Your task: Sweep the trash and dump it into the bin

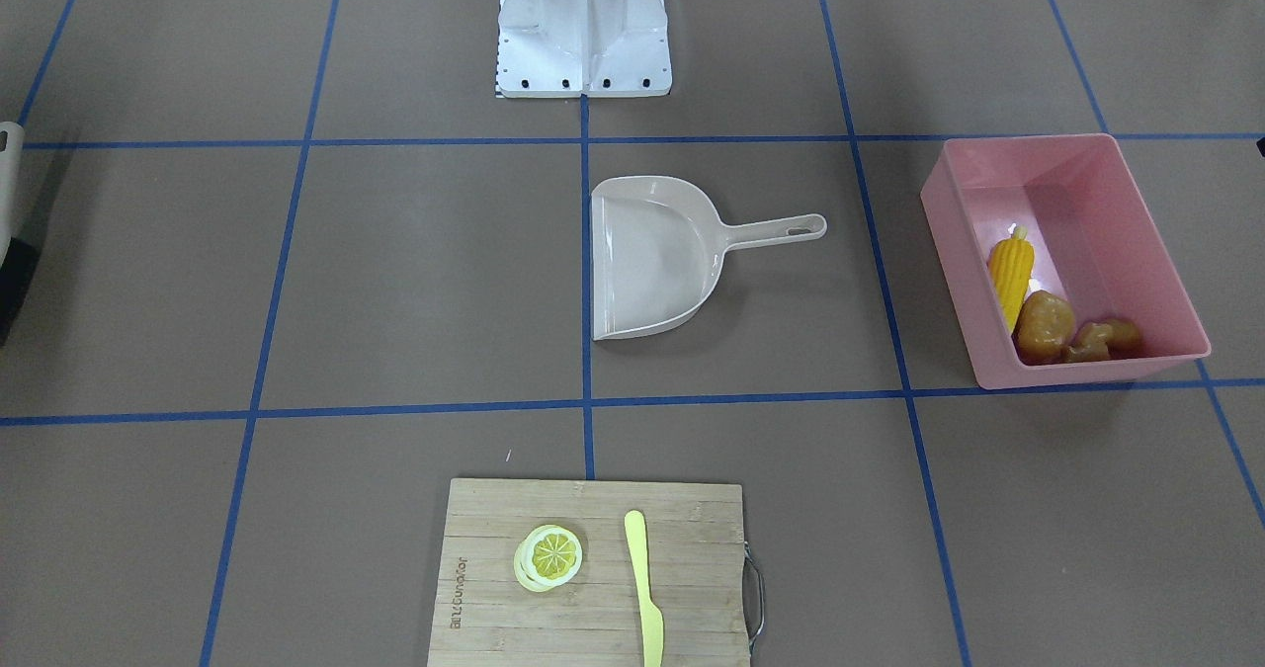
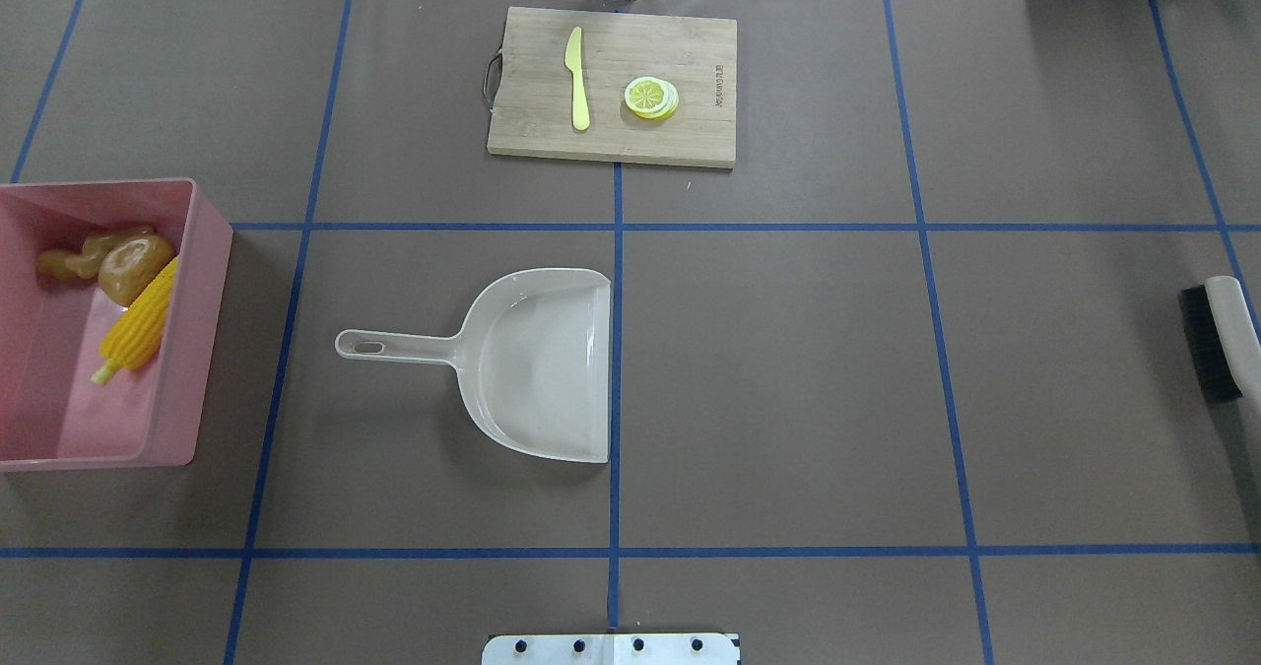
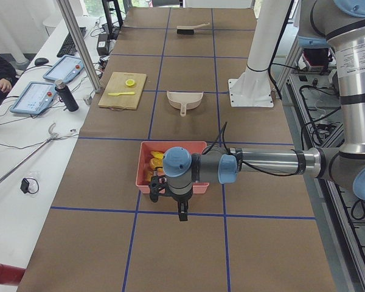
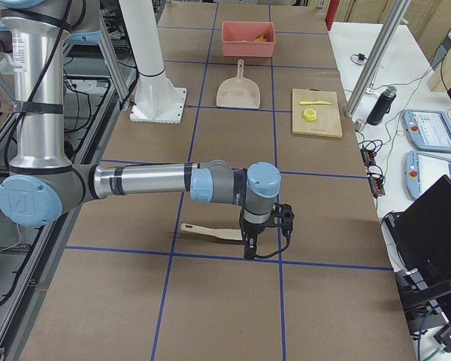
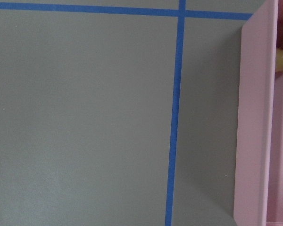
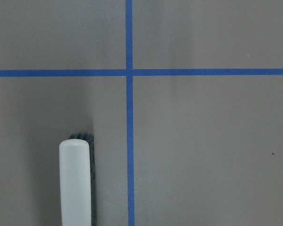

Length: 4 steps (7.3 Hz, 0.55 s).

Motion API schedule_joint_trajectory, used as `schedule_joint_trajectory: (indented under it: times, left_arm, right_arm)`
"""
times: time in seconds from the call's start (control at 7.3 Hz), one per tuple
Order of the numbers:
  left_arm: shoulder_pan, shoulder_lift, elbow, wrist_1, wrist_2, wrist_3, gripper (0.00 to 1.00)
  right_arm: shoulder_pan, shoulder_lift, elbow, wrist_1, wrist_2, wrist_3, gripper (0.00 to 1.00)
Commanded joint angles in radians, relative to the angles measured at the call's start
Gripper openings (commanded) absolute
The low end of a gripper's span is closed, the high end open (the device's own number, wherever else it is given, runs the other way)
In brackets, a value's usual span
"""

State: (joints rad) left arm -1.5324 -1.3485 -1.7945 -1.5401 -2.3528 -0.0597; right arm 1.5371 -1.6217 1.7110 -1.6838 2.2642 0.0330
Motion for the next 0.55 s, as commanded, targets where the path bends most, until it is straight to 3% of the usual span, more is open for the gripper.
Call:
schedule_joint_trajectory:
  times: [0.0, 0.41]
  left_arm:
    - [0.001, -0.003, 0.001, 0.000, 0.000, 0.000, 0.98]
    - [0.001, -0.006, 0.001, 0.000, 0.000, 0.000, 0.98]
  right_arm:
    - [0.000, 0.002, -0.007, 0.001, 0.000, 0.001, 1.00]
    - [0.000, 0.013, -0.007, 0.001, 0.000, 0.001, 1.00]
